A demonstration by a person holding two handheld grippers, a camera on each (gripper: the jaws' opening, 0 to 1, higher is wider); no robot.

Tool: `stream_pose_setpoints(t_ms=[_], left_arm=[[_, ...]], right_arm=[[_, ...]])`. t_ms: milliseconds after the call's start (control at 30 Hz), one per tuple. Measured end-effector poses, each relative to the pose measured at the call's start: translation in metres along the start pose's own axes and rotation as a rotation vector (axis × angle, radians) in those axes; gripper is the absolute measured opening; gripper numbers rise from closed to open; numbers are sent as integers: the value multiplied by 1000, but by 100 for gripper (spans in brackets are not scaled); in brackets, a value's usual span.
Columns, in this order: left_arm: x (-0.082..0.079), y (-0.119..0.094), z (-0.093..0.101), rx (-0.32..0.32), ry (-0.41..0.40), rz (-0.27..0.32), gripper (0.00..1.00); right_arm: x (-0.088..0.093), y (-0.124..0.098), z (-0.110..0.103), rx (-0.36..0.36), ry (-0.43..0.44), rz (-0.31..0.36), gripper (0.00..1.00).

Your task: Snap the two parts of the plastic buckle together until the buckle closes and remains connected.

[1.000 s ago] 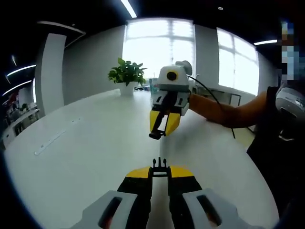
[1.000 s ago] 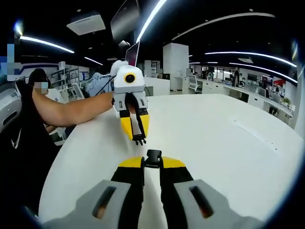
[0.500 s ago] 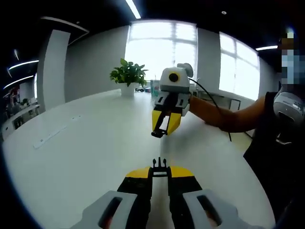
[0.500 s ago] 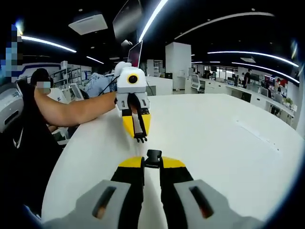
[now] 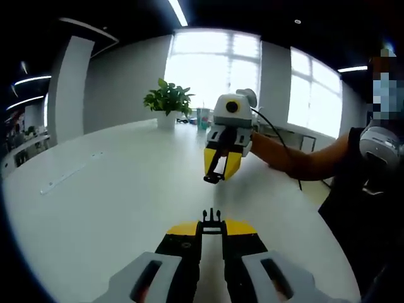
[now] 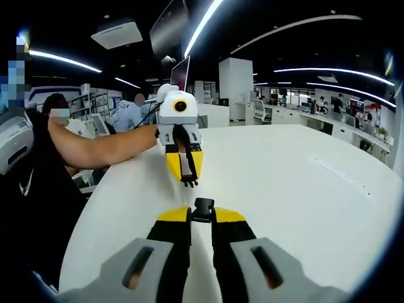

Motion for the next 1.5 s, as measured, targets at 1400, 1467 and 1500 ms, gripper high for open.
stream_pose_setpoints(t_ms=[1400, 1467, 1500], left_arm=[[10, 8, 26, 31, 35, -39, 10], [10, 9, 26, 36, 34, -42, 10], [10, 9, 26, 38, 33, -43, 10]], right_arm=[[15, 7, -19, -128, -43, -80, 10], [16, 7, -20, -137, -50, -87, 10], [16, 8, -20, -140, -55, -86, 10]])
Point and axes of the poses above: the point that each gripper's makers call its tool centre point, and the gripper's own axes: y roughly forward along the fingers, z roughly to its right, x roughly out of its underside, the point moved 10 cm from there along -y, roughly backward along the fingers, and after that the axes turned 2 degrees about z, right-handed, at the moved point
